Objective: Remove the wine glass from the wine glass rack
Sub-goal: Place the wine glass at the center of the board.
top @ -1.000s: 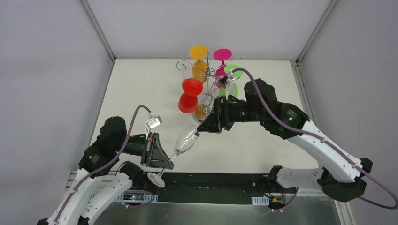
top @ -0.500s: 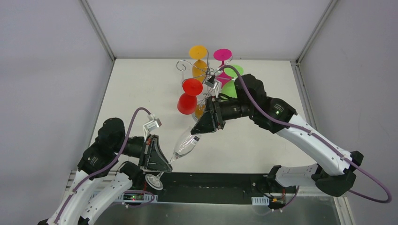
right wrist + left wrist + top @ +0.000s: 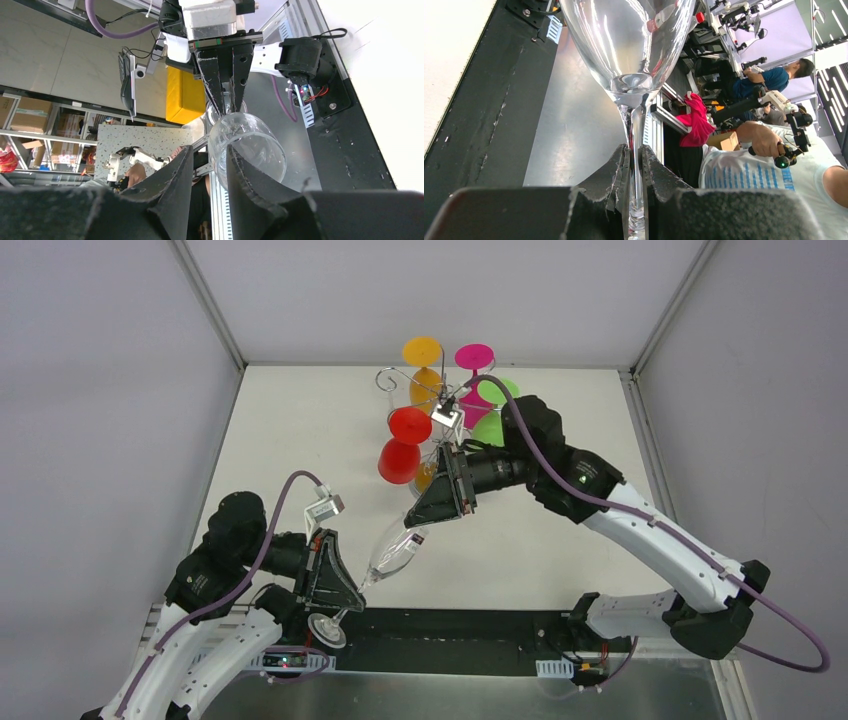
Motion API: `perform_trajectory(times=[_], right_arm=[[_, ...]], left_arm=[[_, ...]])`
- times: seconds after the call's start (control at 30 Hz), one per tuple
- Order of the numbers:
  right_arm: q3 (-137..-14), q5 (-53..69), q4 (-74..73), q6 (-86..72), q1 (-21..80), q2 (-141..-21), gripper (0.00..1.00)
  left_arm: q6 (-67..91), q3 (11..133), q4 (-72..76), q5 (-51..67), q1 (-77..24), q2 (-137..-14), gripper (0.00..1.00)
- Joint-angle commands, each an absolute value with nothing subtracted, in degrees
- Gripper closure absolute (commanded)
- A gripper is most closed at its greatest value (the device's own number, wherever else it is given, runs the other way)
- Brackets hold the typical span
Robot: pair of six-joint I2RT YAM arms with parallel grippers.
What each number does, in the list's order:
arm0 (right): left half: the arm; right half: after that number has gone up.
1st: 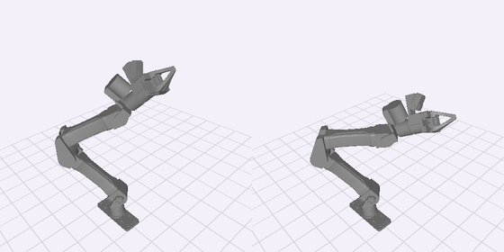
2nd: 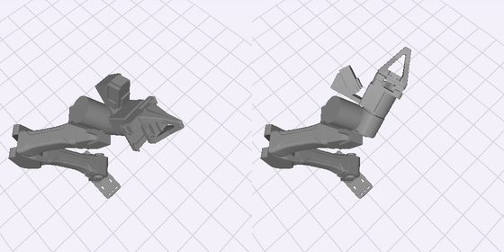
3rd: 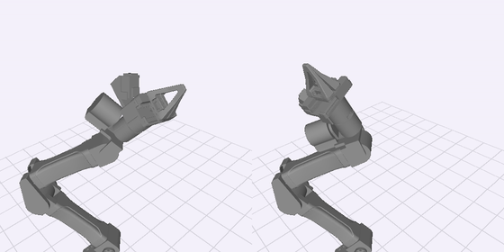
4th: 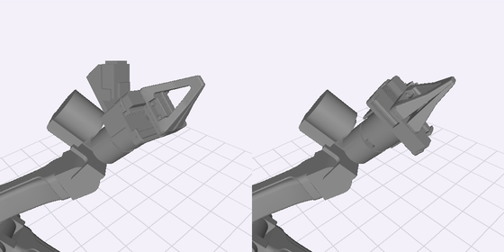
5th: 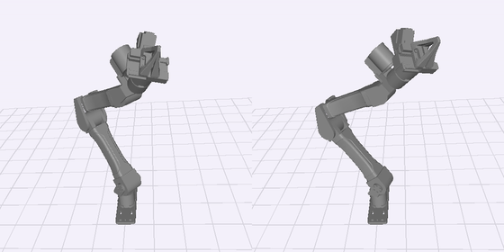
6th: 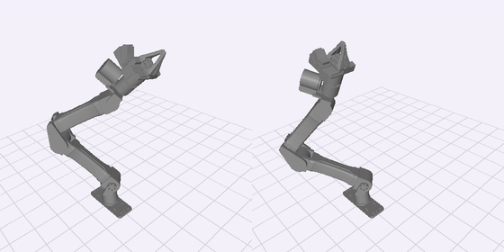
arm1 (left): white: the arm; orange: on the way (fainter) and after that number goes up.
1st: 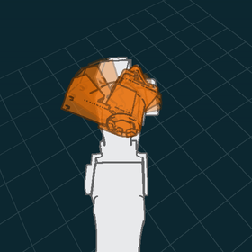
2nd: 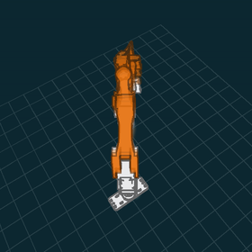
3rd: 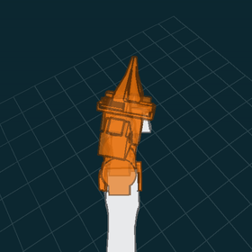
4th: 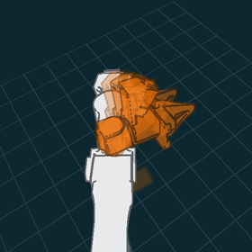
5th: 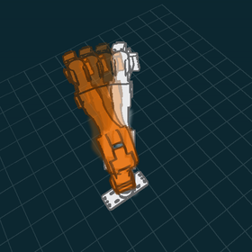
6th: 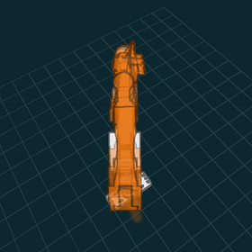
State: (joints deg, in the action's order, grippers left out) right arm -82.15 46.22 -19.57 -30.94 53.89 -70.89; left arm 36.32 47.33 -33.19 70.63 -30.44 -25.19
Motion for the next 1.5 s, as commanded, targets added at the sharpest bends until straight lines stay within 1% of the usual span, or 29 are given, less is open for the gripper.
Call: perform_trajectory(times=[0.0, 0.27, 0.5, 0.63, 0.83, 0.87, 0.9, 0.97, 1.0, 1.27, 1.4, 1.47], right_arm=[[-81.13, 50.63, -14.07, -33.54, 53.61, -70.47, 0.68], [-79.98, 53.29, -13.45, -34.36, 53.61, -70.91, 0.74], [-79.12, 54.46, -12.3, -35.29, 53.57, -70.86, 0.75], [-79.01, 54.96, -12.3, -35.33, 53.61, -70.84, 0.81], [-78.47, 55.64, -12.15, -35.55, 53.58, -70.84, 0.81], [-78.32, 55.86, -11.92, -35.66, 53.61, -70.8, 0.83], [-78.05, 56.09, -11.69, -35.8, 53.61, -70.76, 0.87], [-77.51, 56.54, -11.25, -35.93, 53.61, -70.63, 0.98], [-77.14, 56.69, -10.99, -35.94, 53.55, -70.51, 1.0], [-75.08, 57.32, -7.14, -37.94, 53.6, -69.36, 1.0], [-74.44, 56.82, -6.5, -38.21, 53.61, -68.64, 1.0], [-74.03, 56.57, -5.96, -38.48, 53.61, -68.03, 1.0]], left_arm=[[34.28, 48.86, -29.44, 73.5, -30.89, -24.63, 1.0], [34.19, 48.81, -29.44, 73.27, -30.92, -24.61, 1.0], [34.19, 48.95, -29.44, 72.89, -30.88, -24.96, 1.0], [34.34, 48.96, -29.44, 72.55, -30.88, -24.79, 1.0], [34.45, 48.77, -29.45, 71.92, -30.9, -24.68, 1.0], [34.45, 48.66, -29.44, 71.81, -30.92, -24.7, 1.0], [34.45, 48.69, -29.44, 71.74, -30.94, -24.7, 1.0], [34.38, 48.54, -29.44, 71.31, -30.88, -24.7, 1.0], [34.29, 48.41, -29.44, 71.14, -30.89, -24.7, 1.0], [33.43, 47.85, -29.44, 68.87, -30.9, -24.64, 1.0], [33.01, 47.09, -29.44, 67.74, -30.87, -24.53, 0.87], [32.92, 46.58, -29.44, 66.46, -30.93, -24.83, 0.79]])
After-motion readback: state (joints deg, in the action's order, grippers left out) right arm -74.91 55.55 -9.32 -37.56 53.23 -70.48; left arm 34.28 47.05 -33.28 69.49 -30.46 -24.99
